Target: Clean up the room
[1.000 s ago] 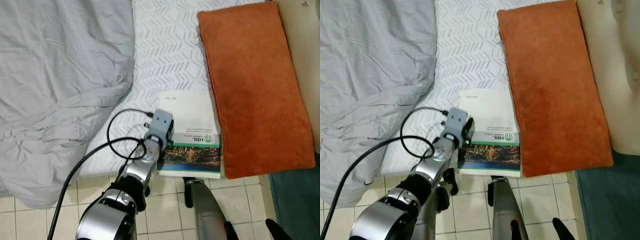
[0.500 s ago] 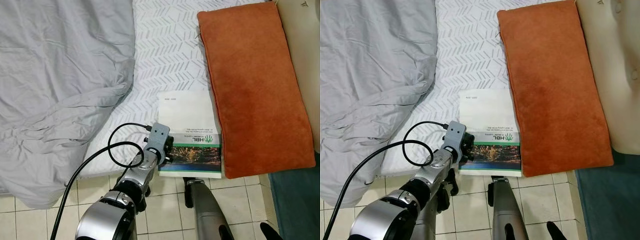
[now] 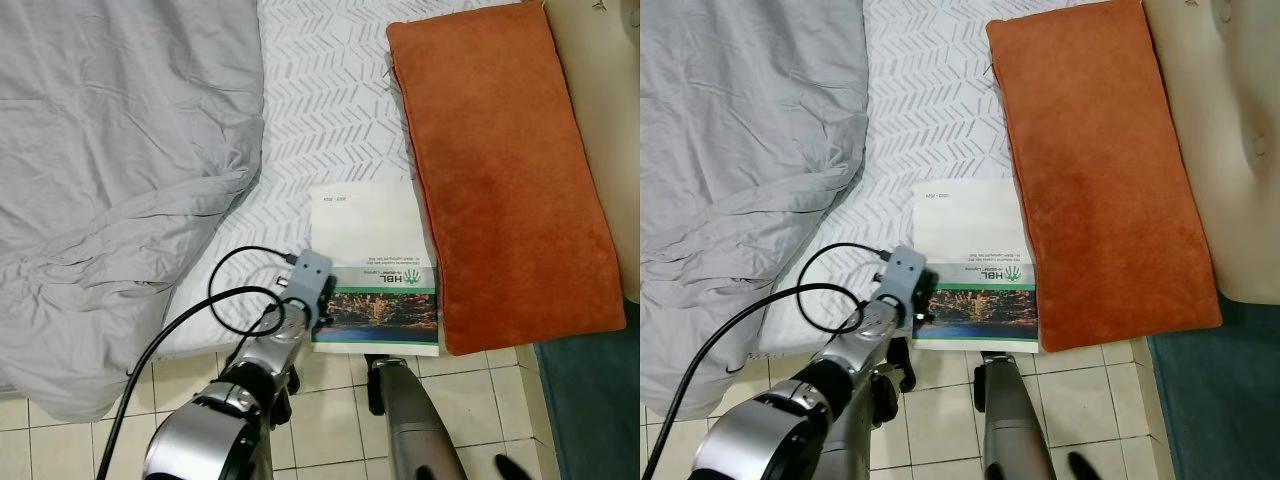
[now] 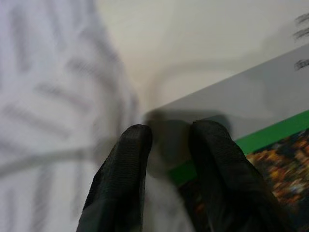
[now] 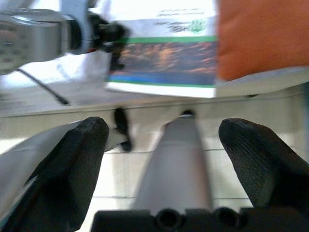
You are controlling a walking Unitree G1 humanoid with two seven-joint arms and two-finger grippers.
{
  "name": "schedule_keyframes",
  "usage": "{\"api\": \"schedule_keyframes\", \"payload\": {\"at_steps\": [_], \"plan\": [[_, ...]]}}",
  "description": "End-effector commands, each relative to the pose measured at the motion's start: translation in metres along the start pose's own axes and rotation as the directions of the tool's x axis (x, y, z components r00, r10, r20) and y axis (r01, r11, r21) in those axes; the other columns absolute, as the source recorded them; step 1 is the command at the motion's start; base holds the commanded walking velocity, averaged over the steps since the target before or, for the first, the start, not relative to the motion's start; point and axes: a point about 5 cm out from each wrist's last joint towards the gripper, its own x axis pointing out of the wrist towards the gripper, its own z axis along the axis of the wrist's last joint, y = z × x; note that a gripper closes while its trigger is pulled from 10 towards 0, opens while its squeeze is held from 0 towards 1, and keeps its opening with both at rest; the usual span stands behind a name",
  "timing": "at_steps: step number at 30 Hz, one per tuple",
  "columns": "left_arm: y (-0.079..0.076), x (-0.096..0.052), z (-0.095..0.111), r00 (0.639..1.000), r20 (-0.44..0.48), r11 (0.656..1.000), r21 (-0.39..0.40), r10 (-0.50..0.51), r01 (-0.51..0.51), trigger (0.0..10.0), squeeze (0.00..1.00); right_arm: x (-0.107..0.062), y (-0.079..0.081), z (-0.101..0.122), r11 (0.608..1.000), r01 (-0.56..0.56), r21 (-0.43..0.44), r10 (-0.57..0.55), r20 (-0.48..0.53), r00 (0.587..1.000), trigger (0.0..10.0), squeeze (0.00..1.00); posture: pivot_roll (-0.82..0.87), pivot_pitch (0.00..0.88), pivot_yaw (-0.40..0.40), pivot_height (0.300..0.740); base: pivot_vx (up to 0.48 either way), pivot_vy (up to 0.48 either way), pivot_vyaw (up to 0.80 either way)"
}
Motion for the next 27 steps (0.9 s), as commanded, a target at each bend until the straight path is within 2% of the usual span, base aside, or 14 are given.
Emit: {"api": "schedule_keyframes", "payload": {"at_steps": [1, 6, 9, 11, 12, 13, 14, 15, 16, 17, 20, 21, 22, 27], "plan": [[0.006, -0.013, -0.045, 0.985, -0.167, 0.998, -0.036, 0.043, -0.049, 10.0, 0.0, -0.005, 0.006, -0.009, 0.998, -0.044, 0.032, 0.046, -0.066, 0.997, 10.0, 0.0, -0.44, 0.77, 0.109, 0.74, 0.0, 0.0, 0.0], [0.029, -0.02, -0.058, 0.975, -0.188, 0.991, -0.034, 0.123, -0.131, 10.0, 0.0, -0.003, 0.011, -0.014, 0.994, -0.1, 0.044, 0.103, -0.087, 0.991, 10.0, 0.0, -0.43, 0.769, 0.094, 0.74, 0.0, 0.0, 0.0], [0.036, -0.021, -0.06, 0.973, -0.184, 0.987, -0.043, 0.142, -0.152, 10.0, 0.0, -0.003, 0.011, -0.015, 0.993, -0.111, 0.045, 0.115, -0.09, 0.989, 10.0, 0.0, -0.42, 0.767, 0.092, 0.74, 0.0, 0.0, 0.0], [0.039, -0.017, -0.046, 0.981, -0.122, 0.985, -0.064, 0.149, -0.157, 10.0, 0.0, -0.004, 0.01, -0.016, 0.992, -0.117, 0.046, 0.121, -0.094, 0.988, 10.0, 0.0, -0.42, 0.766, 0.093, 0.74, 0.0, 0.0, 0.0], [0.039, -0.017, -0.046, 0.981, -0.122, 0.985, -0.064, 0.149, -0.157, 10.0, 0.0, -0.004, 0.01, -0.016, 0.992, -0.117, 0.046, 0.121, -0.094, 0.988, 10.0, 0.0, -0.42, 0.766, 0.093, 0.74, 0.0, 0.0, 0.0], [0.037, -0.01, -0.024, 0.989, -0.031, 0.987, -0.075, 0.142, -0.144, 10.0, 0.0, -0.005, 0.01, -0.017, 0.991, -0.122, 0.048, 0.126, -0.096, 0.987, 10.0, 0.0, -0.42, 0.767, 0.094, 0.74, 0.0, 0.0, 0.0], [0.037, -0.01, -0.024, 0.989, -0.031, 0.987, -0.075, 0.142, -0.144, 10.0, 0.0, -0.005, 0.01, -0.017, 0.991, -0.122, 0.048, 0.126, -0.096, 0.987, 10.0, 0.0, -0.42, 0.767, 0.094, 0.74, 0.0, 0.0, 0.0], [0.033, -0.007, -0.009, 0.991, 0.033, 0.988, -0.086, 0.132, -0.128, 10.0, 0.0, -0.005, 0.011, -0.017, 0.991, -0.125, 0.049, 0.129, -0.095, 0.987, 10.0, 0.0, -0.42, 0.765, 0.097, 0.74, 0.0, 0.0, 0.0], [0.033, -0.007, -0.009, 0.991, 0.033, 0.988, -0.086, 0.132, -0.128, 10.0, 0.0, -0.005, 0.011, -0.017, 0.991, -0.125, 0.049, 0.129, -0.095, 0.987, 10.0, 0.0, -0.42, 0.765, 0.097, 0.74, 0.0, 0.0, 0.0], [0.027, -0.003, 0.014, 0.985, 0.128, 0.989, -0.109, 0.117, -0.103, 10.0, 0.0, -0.005, 0.011, -0.017, 0.99, -0.128, 0.053, 0.132, -0.092, 0.987, 10.0, 0.0, -0.42, 0.76, 0.1, 0.74, 0.0, 0.0, 0.0], [0.016, -0.001, 0.045, 0.964, 0.25, 0.987, -0.152, 0.09, -0.053, 10.0, 0.0, -0.004, 0.012, -0.017, 0.99, -0.129, 0.057, 0.133, -0.089, 0.987, 10.0, 0.0, -0.42, 0.758, 0.107, 0.74, 0.0, 0.0, 0.0], [0.016, -0.001, 0.045, 0.964, 0.25, 0.987, -0.152, 0.09, -0.053, 10.0, 0.0, -0.004, 0.012, -0.017, 0.99, -0.129, 0.057, 0.133, -0.089, 0.987, 10.0, 0.0, -0.42, 0.758, 0.107, 0.74, 0.0, 0.0, 0.0], [0.01, -0.002, 0.062, 0.948, 0.308, 0.983, -0.182, 0.077, -0.02, 10.0, 0.0, -0.004, 0.012, -0.018, 0.99, -0.13, 0.058, 0.134, -0.087, 0.987, 10.0, 0.0, -0.42, 0.757, 0.109, 0.74, 0.0, 0.0, 0.0], [0.0, -0.001, 0.082, 0.93, 0.366, 0.982, -0.188, 0.039, 0.033, 10.0, 0.0, -0.004, 0.012, -0.017, 0.99, -0.127, 0.061, 0.132, -0.081, 0.988, 10.0, 0.0, -0.42, 0.757, 0.112, 0.74, 0.0, 0.0, 0.0]]}}
